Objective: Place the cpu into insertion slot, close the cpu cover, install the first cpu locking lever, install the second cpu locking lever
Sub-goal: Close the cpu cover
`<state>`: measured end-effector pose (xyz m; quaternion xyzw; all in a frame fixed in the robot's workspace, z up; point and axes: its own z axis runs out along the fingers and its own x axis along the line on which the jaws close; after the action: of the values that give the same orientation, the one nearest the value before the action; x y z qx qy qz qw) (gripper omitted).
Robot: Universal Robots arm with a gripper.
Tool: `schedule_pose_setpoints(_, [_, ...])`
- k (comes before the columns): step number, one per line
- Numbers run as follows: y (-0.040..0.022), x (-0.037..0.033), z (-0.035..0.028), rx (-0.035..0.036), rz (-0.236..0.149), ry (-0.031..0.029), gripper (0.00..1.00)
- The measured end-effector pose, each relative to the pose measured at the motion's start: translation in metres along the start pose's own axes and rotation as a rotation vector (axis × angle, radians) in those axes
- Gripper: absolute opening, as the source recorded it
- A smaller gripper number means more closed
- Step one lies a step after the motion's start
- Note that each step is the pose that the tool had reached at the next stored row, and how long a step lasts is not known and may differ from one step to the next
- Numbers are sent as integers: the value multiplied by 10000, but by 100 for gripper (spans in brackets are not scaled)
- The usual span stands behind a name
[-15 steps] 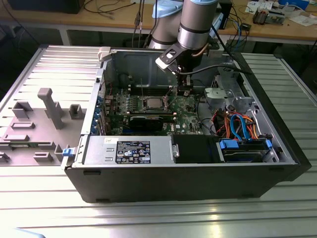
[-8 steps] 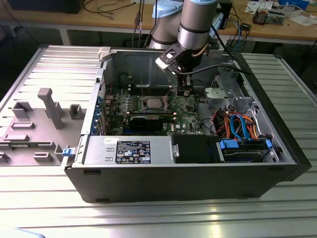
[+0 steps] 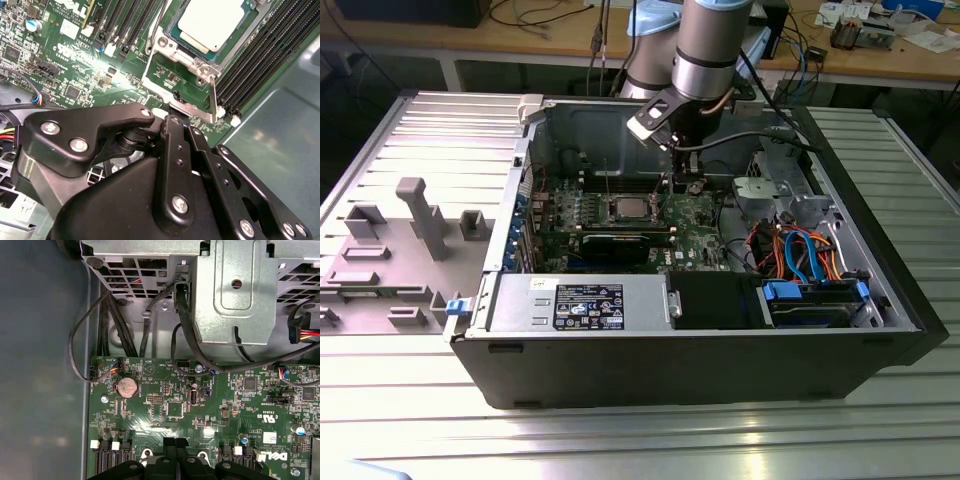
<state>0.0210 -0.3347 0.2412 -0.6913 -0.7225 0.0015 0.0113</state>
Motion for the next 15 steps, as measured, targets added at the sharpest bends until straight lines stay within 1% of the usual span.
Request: schedule_pose_setpoints(15, [-32,1,10,2,-1,1,11])
